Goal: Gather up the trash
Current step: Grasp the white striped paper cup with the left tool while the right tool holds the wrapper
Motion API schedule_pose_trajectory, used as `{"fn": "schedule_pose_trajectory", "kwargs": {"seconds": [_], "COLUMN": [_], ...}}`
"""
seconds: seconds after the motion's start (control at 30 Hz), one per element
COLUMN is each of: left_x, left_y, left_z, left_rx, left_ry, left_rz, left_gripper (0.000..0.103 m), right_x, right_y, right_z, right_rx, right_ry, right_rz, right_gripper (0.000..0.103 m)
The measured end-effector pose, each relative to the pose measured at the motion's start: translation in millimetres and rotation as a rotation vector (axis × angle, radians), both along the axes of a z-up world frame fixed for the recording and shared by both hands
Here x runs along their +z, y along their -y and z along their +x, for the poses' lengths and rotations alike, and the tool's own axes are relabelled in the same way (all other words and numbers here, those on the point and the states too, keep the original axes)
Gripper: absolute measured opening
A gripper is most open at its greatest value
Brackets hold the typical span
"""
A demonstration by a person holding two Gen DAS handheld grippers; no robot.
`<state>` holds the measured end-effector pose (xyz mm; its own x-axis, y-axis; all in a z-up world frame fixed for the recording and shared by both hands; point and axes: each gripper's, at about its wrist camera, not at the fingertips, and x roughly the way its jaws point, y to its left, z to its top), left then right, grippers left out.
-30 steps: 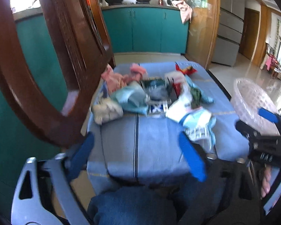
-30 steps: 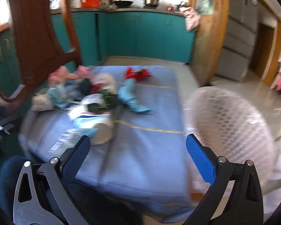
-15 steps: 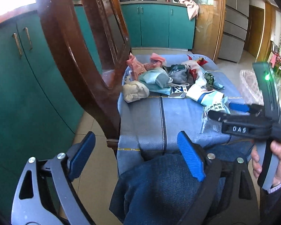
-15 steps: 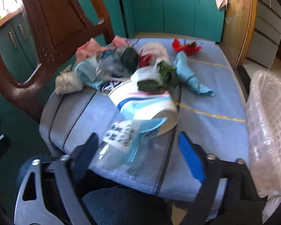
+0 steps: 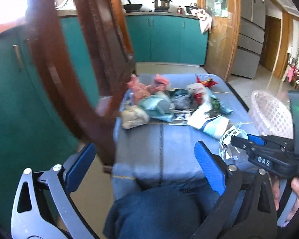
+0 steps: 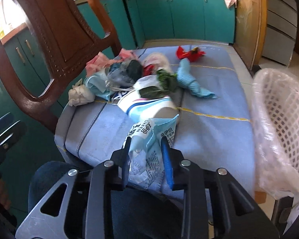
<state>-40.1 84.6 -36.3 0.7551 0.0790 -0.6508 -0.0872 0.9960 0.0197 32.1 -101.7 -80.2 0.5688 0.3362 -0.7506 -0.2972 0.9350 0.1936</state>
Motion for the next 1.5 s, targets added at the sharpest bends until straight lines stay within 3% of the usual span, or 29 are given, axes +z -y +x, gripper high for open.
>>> {"fn": "schedule_pose_trajectory", "kwargs": {"seconds": [0.23, 0.37, 0.47, 0.57, 0.73, 0.83, 0.9, 1.1, 1.17, 1.3, 1.37, 1.43, 1.5], "left_x": [-26, -48, -62, -65, -71, -78, -85, -98, -100, -105, -104, -100, -97], "left_y": [49, 81, 85, 87, 104, 104, 100, 67, 59, 61, 65, 65, 64], "left_z": [61, 111, 142, 153, 154, 159, 167, 179, 180, 183, 185, 188, 185], "left_rx": [-0.114, -0.275, -0.286, -0.304, -0.390, -0.386, -0.340, -0.230, -0.194, -0.127, -0.093, -0.072, -0.080], "left_ry": [-0.070, -0.144, -0.218, -0.223, -0.246, -0.283, -0.333, -0.450, -0.459, -0.456, -0.440, -0.435, -0.419], "left_rz": [-0.034, -0.067, -0.123, -0.159, -0.132, -0.148, -0.193, -0.597, -0.680, -0.699, -0.669, -0.629, -0.633], "left_gripper": [0.100, 0.100, 0.100, 0.100, 0.100, 0.100, 0.100, 0.100, 0.100, 0.100, 0.094, 0.065, 0.053], "right_x": [15, 28, 31, 25, 10, 6, 4, 4, 4, 3, 4, 5, 7], "right_y": [55, 85, 96, 99, 102, 100, 97, 94, 93, 91, 90, 89, 88], "right_z": [-11, -15, -15, -12, -7, -3, -1, 2, 2, 3, 3, 2, 1], "right_rx": [-0.129, -0.185, -0.198, -0.203, -0.211, -0.209, -0.203, -0.197, -0.195, -0.193, -0.191, -0.188, -0.185], "right_ry": [0.037, 0.072, 0.080, 0.072, 0.040, 0.032, 0.028, 0.034, 0.035, 0.036, 0.038, 0.043, 0.050], "right_rz": [0.010, 0.042, 0.060, 0.070, 0.088, 0.093, 0.092, 0.084, 0.077, 0.074, 0.070, 0.063, 0.056], "right_gripper": [0.030, 0.030, 0.030, 0.030, 0.030, 0.030, 0.030, 0.030, 0.030, 0.030, 0.030, 0.030, 0.030]}}
